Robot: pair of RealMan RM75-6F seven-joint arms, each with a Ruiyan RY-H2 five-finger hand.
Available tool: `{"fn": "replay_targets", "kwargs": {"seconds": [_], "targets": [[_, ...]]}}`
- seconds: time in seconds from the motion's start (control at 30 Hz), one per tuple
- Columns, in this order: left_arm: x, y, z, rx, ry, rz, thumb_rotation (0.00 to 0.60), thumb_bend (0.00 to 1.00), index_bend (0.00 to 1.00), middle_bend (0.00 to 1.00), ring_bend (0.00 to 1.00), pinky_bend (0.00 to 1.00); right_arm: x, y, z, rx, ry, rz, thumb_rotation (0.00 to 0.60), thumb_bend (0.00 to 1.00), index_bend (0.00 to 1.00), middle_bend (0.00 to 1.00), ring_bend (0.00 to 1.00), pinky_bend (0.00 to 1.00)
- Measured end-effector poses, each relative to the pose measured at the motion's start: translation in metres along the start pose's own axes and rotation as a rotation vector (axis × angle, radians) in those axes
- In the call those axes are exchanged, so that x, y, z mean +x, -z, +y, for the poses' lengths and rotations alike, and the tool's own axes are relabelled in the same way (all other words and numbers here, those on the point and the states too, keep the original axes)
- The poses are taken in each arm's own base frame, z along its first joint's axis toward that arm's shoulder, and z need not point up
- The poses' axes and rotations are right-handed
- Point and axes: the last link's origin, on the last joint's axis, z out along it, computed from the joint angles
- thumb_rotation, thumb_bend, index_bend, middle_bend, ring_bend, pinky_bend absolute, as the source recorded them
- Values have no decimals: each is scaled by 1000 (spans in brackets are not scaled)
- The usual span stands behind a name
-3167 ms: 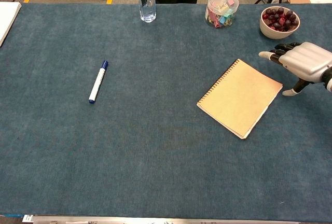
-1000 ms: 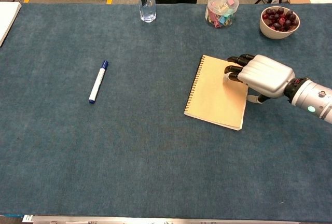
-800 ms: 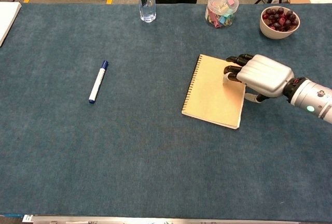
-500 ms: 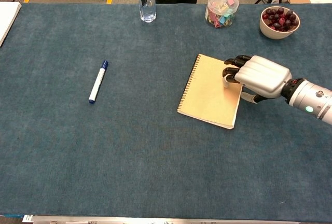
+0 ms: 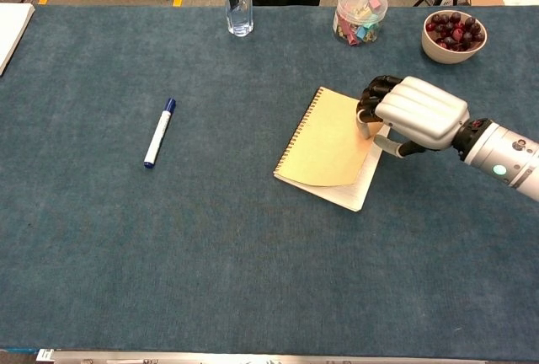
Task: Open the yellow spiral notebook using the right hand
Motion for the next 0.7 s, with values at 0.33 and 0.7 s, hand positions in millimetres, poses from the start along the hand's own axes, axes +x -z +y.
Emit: {"fn": "replay_targets", "kwargs": {"seconds": [0.33, 0.7], "targets": [[0, -1, 4, -13, -1, 2, 600, 486, 78, 105, 21, 58, 18, 8, 6, -14, 1, 41, 600, 478, 751, 456, 287, 188], [-1, -2, 11, -34, 1, 3, 600, 486, 78, 105, 21, 58, 45, 62, 36, -29, 71, 12, 600, 477, 754, 467, 292, 188]]}}
